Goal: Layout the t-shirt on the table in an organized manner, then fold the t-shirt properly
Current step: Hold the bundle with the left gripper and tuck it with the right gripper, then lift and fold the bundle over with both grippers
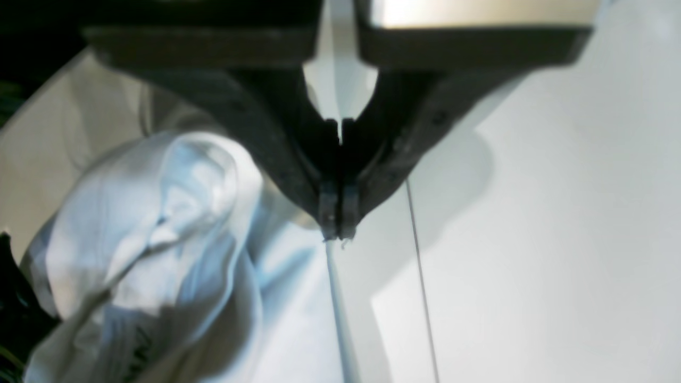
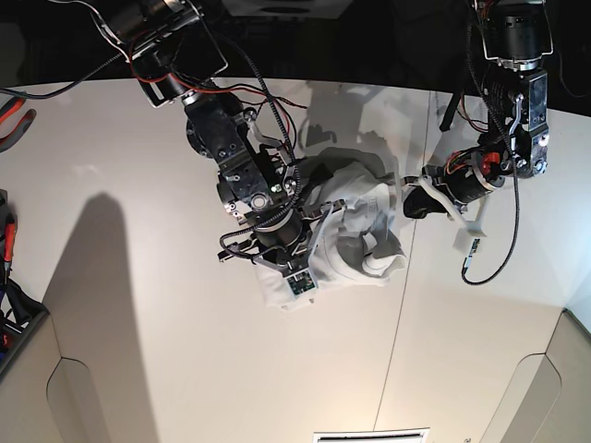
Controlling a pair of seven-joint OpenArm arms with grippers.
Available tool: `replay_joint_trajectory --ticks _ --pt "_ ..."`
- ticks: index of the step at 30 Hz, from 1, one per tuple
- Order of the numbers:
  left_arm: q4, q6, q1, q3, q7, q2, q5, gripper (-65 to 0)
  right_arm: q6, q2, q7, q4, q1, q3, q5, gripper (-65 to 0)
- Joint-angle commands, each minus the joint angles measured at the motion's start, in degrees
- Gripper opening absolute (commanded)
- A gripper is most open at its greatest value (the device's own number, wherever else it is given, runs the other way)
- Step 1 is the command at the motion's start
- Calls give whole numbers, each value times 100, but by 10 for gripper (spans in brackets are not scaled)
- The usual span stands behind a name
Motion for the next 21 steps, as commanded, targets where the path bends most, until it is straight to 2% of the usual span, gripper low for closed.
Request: replay_joint_trajectory --ticks 1,8,11,15,18,21 --pt "90 50 -131 -17 -111 -11 -37 -650 -76 33 -494 -13 -72 22 -17 -650" --pt "92 105 -450 -44 -109 24 -76 -650 -76 33 -494 4 -179 22 -120 -650" --pt "96 -98 -555 -72 7 -72 -442 -650 -79 35 -501 155 -181 22 -245 -650" --pt "166 -564 -549 -72 752 -181 -1405 -650 -76 33 -673 662 -179 22 -273 -650" --pt "284 -1020 -503 -72 1558 -197 -2568 -650 -76 33 -717 1003 -175 22 -275 -650" --pt "446 -1020 -444 -70 2282 -188 -3637 -650 -76 33 -723 1084 -155 22 -275 -650"
